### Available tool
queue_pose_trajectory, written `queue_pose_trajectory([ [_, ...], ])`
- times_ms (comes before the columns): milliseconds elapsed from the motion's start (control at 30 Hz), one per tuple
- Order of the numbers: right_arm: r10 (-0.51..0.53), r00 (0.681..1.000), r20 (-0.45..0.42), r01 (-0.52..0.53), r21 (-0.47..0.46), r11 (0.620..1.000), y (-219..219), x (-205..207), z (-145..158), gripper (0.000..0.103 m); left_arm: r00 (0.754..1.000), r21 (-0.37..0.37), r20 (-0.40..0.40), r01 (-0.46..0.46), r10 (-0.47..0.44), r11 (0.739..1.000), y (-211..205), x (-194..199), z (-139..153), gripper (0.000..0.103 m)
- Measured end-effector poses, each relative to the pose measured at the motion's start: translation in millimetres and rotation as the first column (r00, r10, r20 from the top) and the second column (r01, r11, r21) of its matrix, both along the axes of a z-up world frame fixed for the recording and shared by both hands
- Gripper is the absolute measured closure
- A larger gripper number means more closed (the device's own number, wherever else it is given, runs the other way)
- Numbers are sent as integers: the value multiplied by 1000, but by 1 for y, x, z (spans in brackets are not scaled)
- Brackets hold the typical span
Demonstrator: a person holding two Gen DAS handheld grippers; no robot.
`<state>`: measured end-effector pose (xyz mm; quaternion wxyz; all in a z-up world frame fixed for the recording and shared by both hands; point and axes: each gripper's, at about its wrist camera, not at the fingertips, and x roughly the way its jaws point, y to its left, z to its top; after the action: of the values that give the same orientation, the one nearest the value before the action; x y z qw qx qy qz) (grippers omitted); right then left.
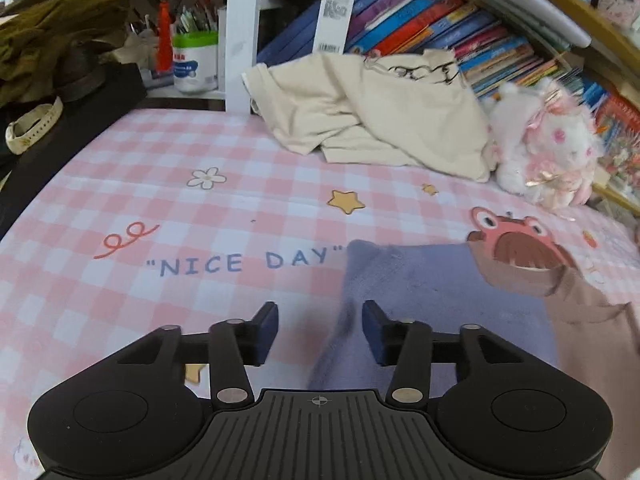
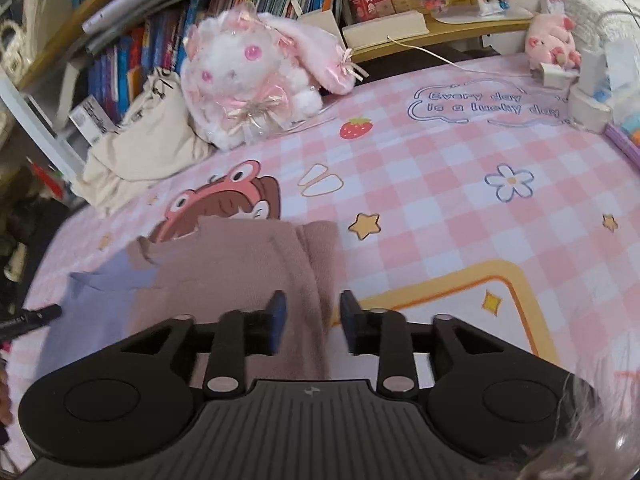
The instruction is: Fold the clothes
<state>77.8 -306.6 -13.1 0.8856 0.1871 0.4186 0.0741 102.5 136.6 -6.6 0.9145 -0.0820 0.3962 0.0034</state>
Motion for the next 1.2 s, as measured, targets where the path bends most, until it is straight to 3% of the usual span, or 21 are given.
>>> queue_pose_trajectory([
  [267, 47, 994, -95, -36, 114, 993, -2, -35, -8, 61, 998, -8, -58, 35, -35, 999, -5, -37, -10, 54],
  [500, 68, 991, -111, -58, 91, 994, 7, -28, -19, 83, 997, -103, -74, -30, 23, 994, 5, -32, -21, 65],
  [900, 97, 992, -84, -90, 79, 993, 19, 9, -21, 83, 995, -43, -77, -62, 58, 997, 6, -3, -19, 65],
  [1000, 96, 992, -81, -89, 86, 992, 16, 8, -21, 77, 996, -15, -70, -60, 59, 998, 5, -6, -17, 64],
  [1100, 82, 994, -76, -79, 41, 996, 15, 3, -15, 61, 994, 27, -65, -84, 86, 996, 2, -14, -10, 57],
  [1200, 109, 992, -62, -111, -17, 994, 18, -6, -6, 54, 995, 54, -43, -92, 94, 994, -2, -28, -1, 43],
])
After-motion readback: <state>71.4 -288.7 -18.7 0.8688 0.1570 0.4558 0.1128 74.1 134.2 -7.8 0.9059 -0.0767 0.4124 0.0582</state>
